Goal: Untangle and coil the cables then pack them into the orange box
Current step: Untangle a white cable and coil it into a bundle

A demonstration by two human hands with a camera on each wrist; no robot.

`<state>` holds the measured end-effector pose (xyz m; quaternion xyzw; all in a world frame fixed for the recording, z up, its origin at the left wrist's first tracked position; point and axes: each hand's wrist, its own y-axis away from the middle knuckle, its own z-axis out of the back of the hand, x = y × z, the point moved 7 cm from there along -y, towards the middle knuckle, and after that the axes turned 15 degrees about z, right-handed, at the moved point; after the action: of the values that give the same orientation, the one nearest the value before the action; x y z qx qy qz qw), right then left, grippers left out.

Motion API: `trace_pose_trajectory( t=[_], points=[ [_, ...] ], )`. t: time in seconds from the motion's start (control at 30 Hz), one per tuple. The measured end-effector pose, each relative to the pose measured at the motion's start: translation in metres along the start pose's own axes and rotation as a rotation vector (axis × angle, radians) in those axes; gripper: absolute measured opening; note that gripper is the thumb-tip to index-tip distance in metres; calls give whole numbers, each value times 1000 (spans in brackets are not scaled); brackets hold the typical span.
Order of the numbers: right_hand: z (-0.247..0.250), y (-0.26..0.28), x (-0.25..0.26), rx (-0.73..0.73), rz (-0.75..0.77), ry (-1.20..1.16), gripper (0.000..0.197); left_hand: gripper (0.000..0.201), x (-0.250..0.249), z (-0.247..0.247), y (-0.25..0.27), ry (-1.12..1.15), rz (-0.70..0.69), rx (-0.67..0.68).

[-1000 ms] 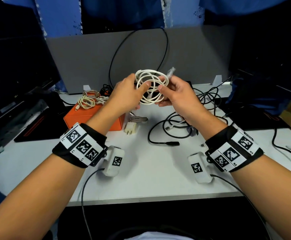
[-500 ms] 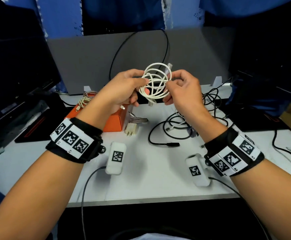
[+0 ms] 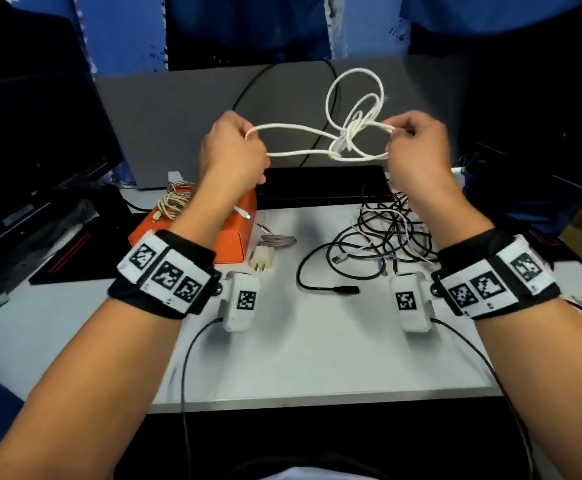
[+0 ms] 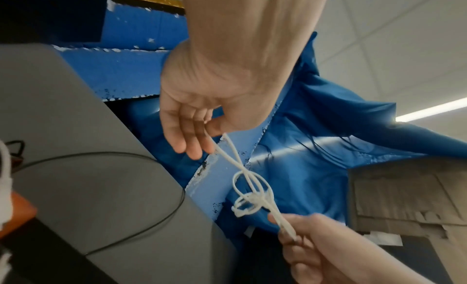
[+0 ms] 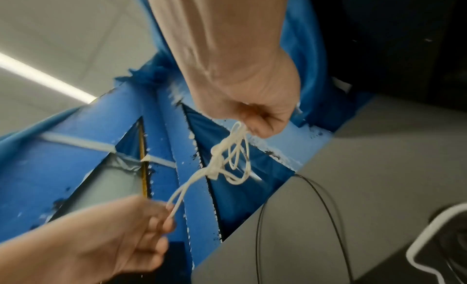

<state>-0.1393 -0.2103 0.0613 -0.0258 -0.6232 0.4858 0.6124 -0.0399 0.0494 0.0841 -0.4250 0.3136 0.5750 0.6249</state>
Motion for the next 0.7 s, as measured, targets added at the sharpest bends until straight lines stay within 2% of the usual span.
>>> trace_pose_trajectory(
  t=[0.03,0.07,0.13,0.2,0.27,0.33,0.4,0.47,0.53,0.6,0.7],
  points=[
    [-2,0,6,7,39,54,28,17,-7,-2,2,-4,-43,-19],
    [-11,4,11,60,61,59,26,16,-12,-9,5,5,-80,30],
    [-34,18,17,223,72,-11,22,15,-21,-32,19,14,-134,281],
    [-45,34,20,308,81,-74,14,6,-23,-52,34,-108,-206,482],
    [-51,47,20,386,42,-195,5,33,-15,-62,41,-266,-242,579],
    [-53,55,18,430,6,-258,5,39,-8,-58,42,-253,-223,590],
    [-46,53,15,366,1,-302,9,29,-4,-48,33,-106,-166,541],
    [-36,47,12,306,17,-338,11,26,5,-41,27,-4,-48,498],
    [-33,46,12,290,17,-406,9,34,17,-49,32,-47,58,593],
    [-36,49,12,295,4,-471,8,36,22,-59,41,-28,106,704],
    [-44,57,14,325,-27,-487,7,33,22,-62,41,92,139,717]
  ],
)
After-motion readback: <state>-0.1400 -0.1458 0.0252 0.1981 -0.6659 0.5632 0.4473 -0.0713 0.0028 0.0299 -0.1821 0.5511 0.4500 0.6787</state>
